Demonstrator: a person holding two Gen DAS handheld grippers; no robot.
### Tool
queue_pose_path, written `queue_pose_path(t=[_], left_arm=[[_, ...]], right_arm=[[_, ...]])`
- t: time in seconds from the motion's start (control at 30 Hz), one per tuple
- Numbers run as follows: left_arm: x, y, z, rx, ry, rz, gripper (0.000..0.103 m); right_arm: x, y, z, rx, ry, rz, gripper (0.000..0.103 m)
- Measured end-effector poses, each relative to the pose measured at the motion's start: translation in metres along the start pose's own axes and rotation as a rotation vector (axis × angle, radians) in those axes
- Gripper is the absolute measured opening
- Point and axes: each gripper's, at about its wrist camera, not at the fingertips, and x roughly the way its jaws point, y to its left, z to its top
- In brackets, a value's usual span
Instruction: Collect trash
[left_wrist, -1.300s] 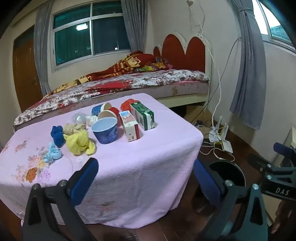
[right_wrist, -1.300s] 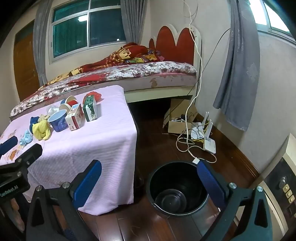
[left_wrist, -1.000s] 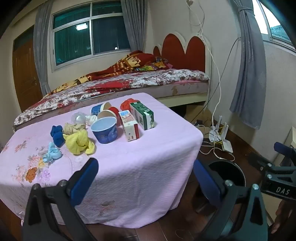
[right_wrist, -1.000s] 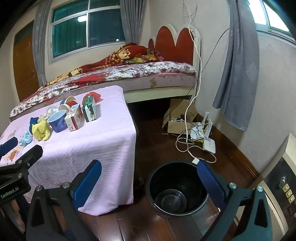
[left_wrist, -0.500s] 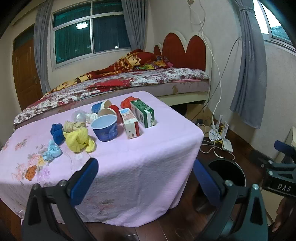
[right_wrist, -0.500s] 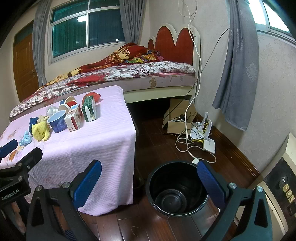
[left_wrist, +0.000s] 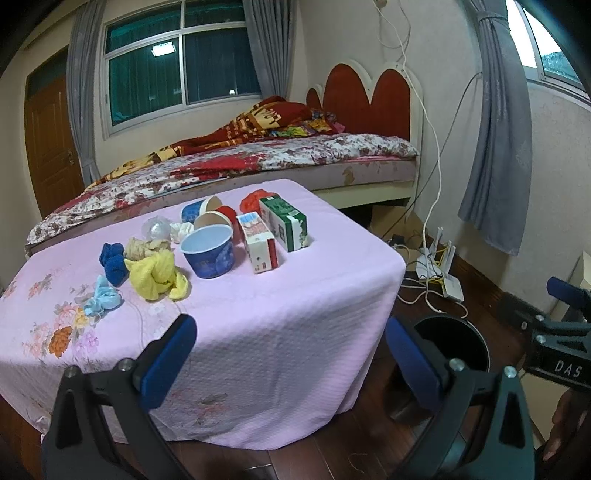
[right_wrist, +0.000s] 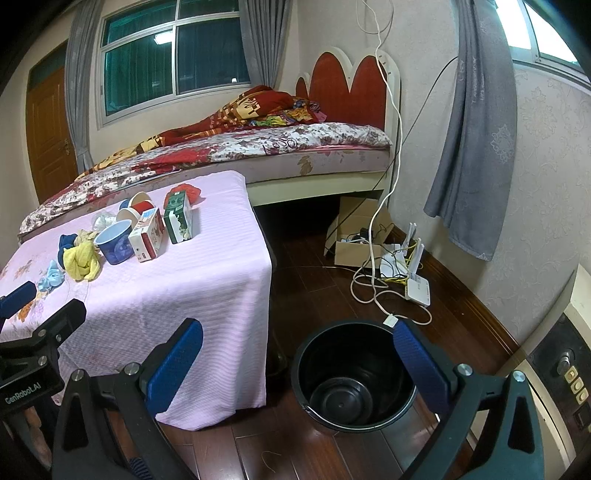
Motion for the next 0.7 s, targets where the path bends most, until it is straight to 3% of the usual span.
queue_pose_path(t=[0.7], left_arm=[[0.0012, -0.0026, -0.0048, 0.000, 0.005, -0.001, 0.103]], right_arm=[[-0.0001, 0.0003, 0.0000, 0.000, 0.000, -0.001, 0.103]])
